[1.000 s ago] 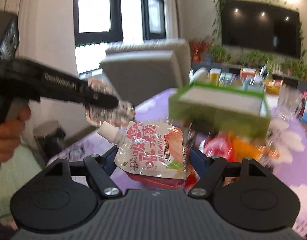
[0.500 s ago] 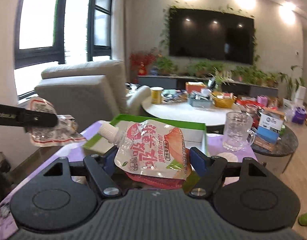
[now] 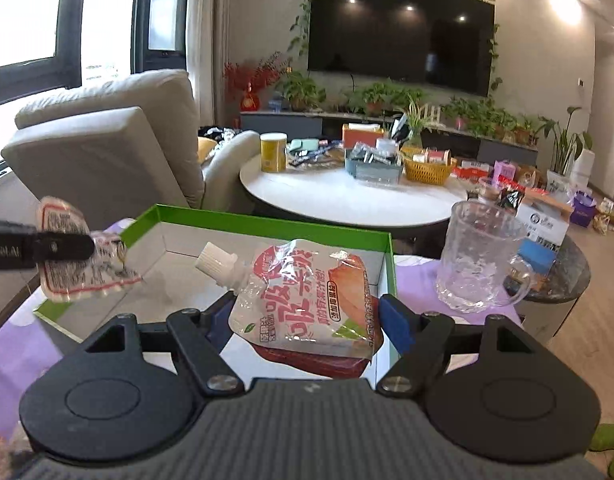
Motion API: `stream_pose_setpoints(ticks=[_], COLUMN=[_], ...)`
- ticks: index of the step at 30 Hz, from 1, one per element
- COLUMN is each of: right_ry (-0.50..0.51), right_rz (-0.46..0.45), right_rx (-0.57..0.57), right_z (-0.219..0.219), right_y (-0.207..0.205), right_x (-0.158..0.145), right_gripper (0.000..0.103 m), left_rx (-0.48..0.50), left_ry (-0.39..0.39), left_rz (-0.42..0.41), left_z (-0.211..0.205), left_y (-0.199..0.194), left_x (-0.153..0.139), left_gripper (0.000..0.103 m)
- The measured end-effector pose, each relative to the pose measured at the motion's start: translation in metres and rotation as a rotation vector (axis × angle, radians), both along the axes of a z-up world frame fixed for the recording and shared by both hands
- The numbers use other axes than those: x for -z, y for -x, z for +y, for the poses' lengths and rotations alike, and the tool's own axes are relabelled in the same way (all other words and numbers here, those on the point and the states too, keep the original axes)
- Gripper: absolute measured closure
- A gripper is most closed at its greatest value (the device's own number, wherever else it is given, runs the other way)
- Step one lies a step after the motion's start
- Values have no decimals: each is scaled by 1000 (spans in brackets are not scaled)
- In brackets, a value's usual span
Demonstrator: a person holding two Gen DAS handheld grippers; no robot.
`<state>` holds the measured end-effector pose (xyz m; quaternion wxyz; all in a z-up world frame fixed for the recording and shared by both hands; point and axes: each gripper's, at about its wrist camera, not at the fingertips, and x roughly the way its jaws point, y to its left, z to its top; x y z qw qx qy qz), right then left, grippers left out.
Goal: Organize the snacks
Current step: 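Carry the white pouch into the green box with the right gripper while the left drops its bag there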
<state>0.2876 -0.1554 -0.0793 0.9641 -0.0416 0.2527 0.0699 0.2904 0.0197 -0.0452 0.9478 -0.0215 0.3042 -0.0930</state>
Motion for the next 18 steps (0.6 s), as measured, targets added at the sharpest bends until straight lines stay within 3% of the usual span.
stream_pose_setpoints(ticks=[6,10,14,18], right_ry=[-20,30,70,41], right_rz=[126,80,46,32], right_rx=[-26,-44,-27,-13], right_z=[1,4,1,-14], right_y=[-4,21,45,71], right_x=[20,15,4,-7], right_gripper=[45,45,45,45], left_rx=[4,-16,-36,-61], left_ry=[-18,-41,-6,-21], left_rz=[106,98,93,84], left_z=[-2,-1,9,18], left_y=[-2,12,29,54], left_x=[26,24,11,-1], left_gripper=[88,84,83,82])
